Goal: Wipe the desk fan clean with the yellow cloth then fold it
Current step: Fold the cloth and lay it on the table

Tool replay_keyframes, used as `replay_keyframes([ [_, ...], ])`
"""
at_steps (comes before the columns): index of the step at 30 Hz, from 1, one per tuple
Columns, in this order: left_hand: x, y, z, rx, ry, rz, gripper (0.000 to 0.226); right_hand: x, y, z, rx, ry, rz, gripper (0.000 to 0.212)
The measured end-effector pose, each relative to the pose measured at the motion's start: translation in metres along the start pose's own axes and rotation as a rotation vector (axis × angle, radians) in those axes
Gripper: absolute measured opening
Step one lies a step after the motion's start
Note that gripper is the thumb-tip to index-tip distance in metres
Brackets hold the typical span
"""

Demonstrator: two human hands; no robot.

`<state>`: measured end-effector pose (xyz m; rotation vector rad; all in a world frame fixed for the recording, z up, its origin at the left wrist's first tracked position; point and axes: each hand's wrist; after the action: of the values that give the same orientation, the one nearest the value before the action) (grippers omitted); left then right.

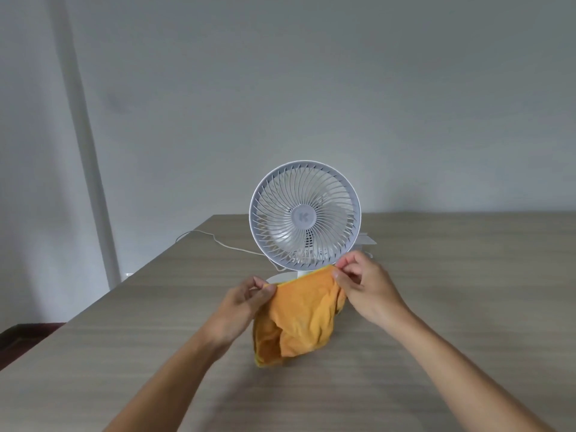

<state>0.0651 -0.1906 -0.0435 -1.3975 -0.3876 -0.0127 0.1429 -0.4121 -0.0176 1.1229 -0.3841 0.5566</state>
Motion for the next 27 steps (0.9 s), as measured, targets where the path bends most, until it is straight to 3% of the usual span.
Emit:
replay_keyframes([
  [1,0.001,-0.006,0.002,0.024,-0.017,-0.011,0.015,0.001,0.005,-0.001,0.055,-0.009,-0.015,0.011],
  [4,0.004,-0.022,0.013,0.141,-0.046,-0.073,0.025,0.007,0.02,0.001,0.212,0.01,-0.051,0.023],
  [11,0.009,-0.049,0.045,0.296,-0.008,-0.228,0.026,0.015,0.043,0.004,0.182,-0.058,0.038,0.017],
  [13,0.007,-0.055,0.052,0.335,0.102,-0.204,0.029,0.018,0.046,0.003,0.177,-0.138,0.043,0.01],
  [16,0.0,-0.057,0.057,0.59,0.42,-0.085,0.026,0.023,0.047,0.005,0.168,-0.228,0.027,0.015],
  [18,-0.004,-0.05,0.057,0.76,0.483,-0.078,0.022,0.025,0.047,0.008,0.152,-0.225,0.027,0.021],
  [20,-0.003,-0.044,0.059,0.859,0.419,-0.124,0.028,0.024,0.048,0.01,0.132,-0.216,0.032,0.023],
  [22,0.0,-0.04,0.066,0.913,0.248,-0.181,0.034,0.024,0.049,0.011,0.134,-0.258,0.052,0.023],
  [27,0.011,-0.049,0.08,0.867,-0.089,-0.247,0.016,0.032,0.052,0.012,0.127,-0.344,0.037,0.012],
])
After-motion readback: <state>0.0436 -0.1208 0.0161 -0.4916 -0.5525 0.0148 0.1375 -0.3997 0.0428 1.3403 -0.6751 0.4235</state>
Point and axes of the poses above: each hand's wrist, its own x-axis towards the middle knuckle, its own z-axis out of the back of the hand, y = z × x, and after that the axes turned 4 degrees about -y, right-handed
